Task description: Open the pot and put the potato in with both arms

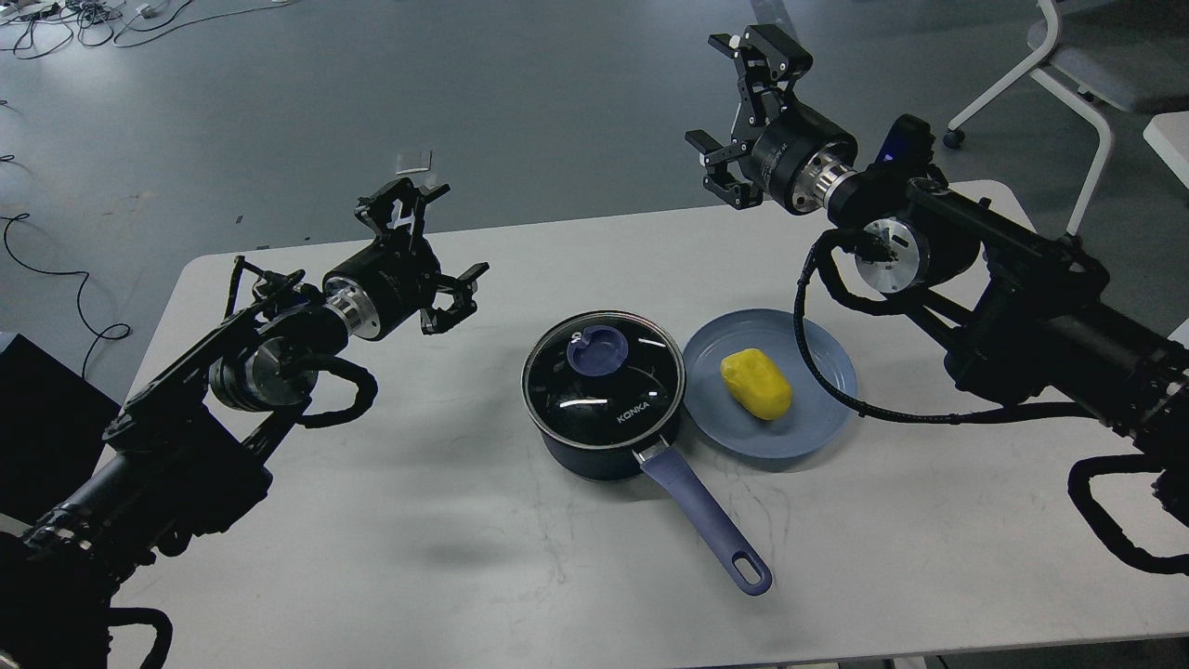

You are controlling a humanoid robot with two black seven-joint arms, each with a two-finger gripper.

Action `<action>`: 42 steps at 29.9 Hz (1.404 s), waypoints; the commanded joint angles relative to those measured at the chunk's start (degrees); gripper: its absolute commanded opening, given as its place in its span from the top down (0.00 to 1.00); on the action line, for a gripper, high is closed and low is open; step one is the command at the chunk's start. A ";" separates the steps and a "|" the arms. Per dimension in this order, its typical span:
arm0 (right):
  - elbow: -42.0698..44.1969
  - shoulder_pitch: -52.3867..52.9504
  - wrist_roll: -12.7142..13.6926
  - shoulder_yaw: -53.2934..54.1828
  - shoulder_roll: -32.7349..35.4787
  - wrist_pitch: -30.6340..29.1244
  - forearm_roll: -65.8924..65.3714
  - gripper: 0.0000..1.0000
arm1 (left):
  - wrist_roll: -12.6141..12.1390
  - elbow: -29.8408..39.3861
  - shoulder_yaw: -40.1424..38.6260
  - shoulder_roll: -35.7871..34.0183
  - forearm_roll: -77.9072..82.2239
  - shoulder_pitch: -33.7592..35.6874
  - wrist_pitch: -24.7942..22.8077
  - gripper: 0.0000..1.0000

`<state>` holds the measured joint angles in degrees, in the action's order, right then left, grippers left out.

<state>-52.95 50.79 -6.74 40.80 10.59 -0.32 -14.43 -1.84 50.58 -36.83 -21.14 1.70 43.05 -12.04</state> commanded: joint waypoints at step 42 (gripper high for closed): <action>-3.48 -5.79 3.75 4.28 3.29 -3.55 4.24 0.00 | 2.89 1.28 -7.73 -1.89 -0.20 -4.29 -0.53 0.02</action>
<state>-56.41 45.06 -3.06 43.82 13.73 -3.78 -10.32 0.69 51.85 -44.53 -22.09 1.54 38.77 -12.45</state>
